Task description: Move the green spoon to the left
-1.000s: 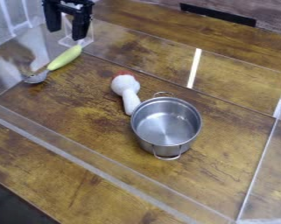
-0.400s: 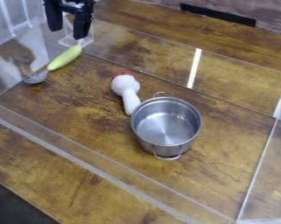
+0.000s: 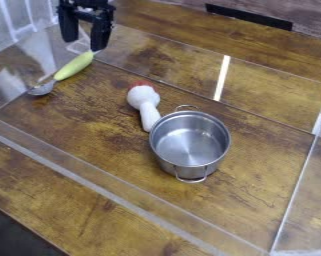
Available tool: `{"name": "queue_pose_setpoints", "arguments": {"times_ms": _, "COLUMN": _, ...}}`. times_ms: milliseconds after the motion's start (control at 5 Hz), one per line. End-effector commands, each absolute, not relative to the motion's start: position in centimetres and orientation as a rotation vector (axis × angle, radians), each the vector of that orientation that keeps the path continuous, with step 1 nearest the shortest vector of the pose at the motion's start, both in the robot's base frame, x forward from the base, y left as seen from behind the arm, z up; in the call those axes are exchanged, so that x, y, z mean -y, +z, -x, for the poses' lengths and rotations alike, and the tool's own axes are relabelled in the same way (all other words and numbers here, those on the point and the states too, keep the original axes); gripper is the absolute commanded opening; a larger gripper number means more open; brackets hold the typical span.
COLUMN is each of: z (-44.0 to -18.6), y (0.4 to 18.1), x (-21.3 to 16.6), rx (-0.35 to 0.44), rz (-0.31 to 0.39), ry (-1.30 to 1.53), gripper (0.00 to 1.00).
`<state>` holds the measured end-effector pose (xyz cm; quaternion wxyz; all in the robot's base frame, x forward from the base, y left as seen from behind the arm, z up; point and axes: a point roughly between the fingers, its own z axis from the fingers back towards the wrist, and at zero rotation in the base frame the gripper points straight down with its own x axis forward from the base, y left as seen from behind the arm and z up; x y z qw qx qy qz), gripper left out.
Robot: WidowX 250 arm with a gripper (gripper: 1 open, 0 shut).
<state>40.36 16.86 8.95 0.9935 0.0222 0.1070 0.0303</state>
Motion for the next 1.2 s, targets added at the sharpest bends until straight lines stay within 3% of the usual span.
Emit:
{"name": "queue_pose_setpoints", "arguments": {"times_ms": 0, "z": -40.8, "y": 10.5, "x": -15.3, "rx": -0.181, "rz": -0.047, "ry": 0.031, "gripper": 1.00}}
{"name": "queue_pose_setpoints", "arguments": {"times_ms": 1000, "z": -41.8, "y": 11.8, "x": -10.1, "rx": -0.149, "rz": 0.040, "ry": -0.063, "gripper": 1.00}}
